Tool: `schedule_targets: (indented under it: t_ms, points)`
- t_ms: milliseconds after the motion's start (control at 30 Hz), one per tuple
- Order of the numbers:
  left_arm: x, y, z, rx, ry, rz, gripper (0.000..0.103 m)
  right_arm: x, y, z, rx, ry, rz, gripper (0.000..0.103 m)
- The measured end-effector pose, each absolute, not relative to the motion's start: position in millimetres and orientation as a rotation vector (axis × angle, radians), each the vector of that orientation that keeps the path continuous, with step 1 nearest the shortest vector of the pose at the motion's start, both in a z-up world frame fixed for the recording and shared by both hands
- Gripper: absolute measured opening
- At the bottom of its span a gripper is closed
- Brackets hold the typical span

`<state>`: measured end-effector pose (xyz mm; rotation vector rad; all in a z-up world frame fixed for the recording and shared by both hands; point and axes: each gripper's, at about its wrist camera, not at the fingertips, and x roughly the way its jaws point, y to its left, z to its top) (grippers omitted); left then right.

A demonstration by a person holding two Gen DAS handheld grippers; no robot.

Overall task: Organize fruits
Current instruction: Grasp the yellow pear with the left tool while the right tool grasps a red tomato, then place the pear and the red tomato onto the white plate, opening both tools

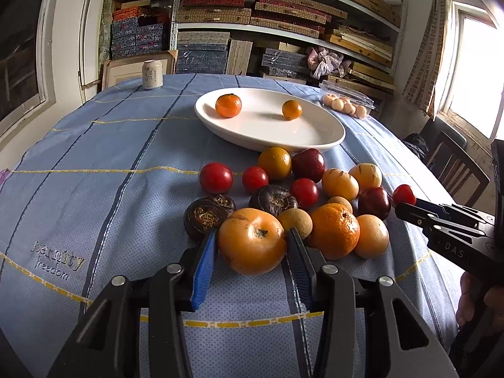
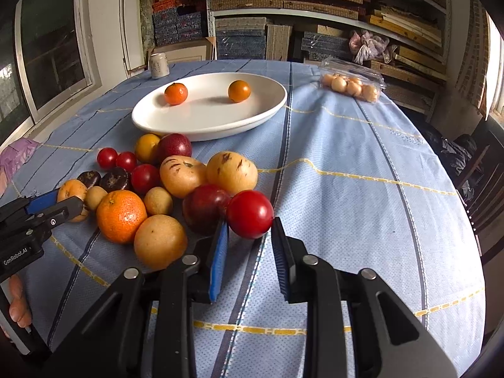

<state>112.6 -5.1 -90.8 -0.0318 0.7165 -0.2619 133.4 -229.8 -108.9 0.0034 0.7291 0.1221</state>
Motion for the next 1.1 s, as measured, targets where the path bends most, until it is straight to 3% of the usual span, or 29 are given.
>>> schedule_targets:
  t_ms: [1100]
  points:
    - [114.4, 4.2, -86.0, -0.057, 0.718, -0.258, 0.045, 122.1, -237.7, -102.7, 0.057, 0.724, 0.156, 0.027]
